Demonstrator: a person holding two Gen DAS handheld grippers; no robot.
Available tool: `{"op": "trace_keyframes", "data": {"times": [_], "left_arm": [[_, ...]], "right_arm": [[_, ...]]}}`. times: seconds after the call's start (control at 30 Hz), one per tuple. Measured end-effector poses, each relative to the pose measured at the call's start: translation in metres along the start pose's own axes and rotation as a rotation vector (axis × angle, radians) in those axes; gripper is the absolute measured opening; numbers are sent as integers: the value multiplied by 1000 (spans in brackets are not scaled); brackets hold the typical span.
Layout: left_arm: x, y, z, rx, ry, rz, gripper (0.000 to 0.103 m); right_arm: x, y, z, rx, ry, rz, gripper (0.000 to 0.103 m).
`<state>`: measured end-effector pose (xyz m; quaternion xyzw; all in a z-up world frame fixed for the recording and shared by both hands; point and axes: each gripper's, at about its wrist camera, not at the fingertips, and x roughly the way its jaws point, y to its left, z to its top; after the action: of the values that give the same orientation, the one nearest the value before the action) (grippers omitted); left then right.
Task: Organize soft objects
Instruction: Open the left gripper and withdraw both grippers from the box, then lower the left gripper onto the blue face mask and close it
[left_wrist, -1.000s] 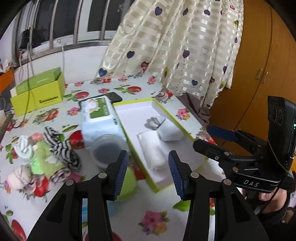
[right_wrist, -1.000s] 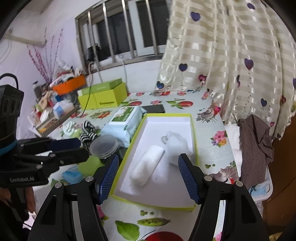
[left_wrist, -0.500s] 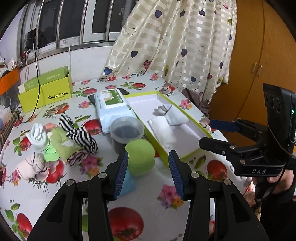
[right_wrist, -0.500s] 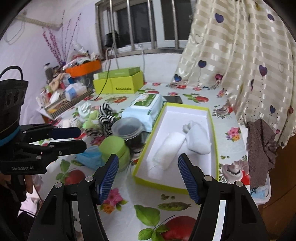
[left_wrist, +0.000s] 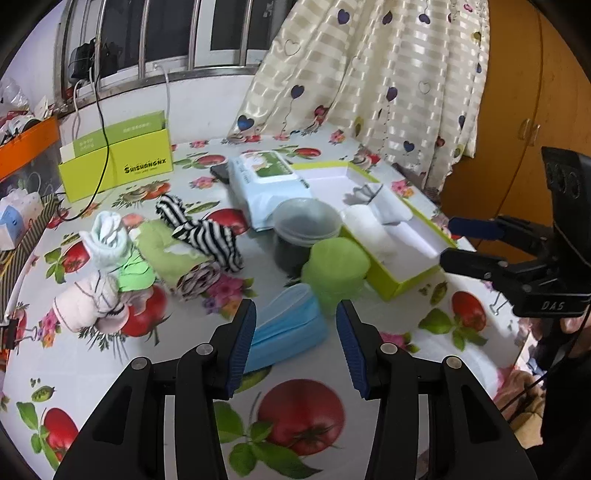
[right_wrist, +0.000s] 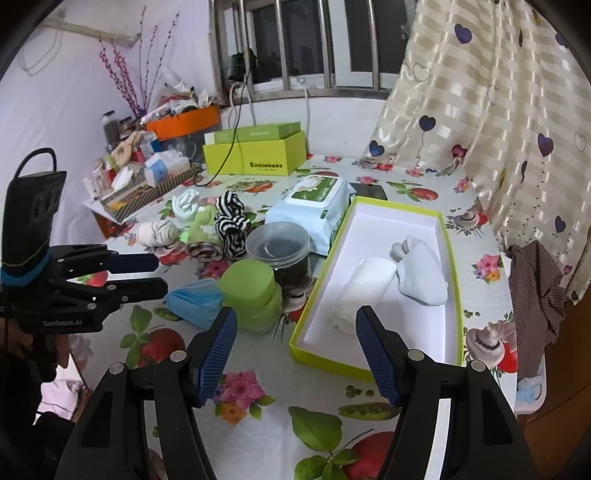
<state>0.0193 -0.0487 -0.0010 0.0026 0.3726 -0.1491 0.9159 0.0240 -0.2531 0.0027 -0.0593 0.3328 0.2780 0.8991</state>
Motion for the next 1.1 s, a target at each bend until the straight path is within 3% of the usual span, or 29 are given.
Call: {"op": "trace_keyframes", "data": {"times": [0.4, 0.63, 1.1], "left_arm": [[14, 19, -8, 10, 36, 19, 47], [29, 17, -12, 75, 81, -19, 47], [62, 10, -19, 177, 158, -11, 47]], "right_arm": [[11, 10, 2, -29, 33, 23, 67], [23, 22, 2, -62, 70, 52, 67], [32, 24, 2, -66, 96, 60, 67]]}}
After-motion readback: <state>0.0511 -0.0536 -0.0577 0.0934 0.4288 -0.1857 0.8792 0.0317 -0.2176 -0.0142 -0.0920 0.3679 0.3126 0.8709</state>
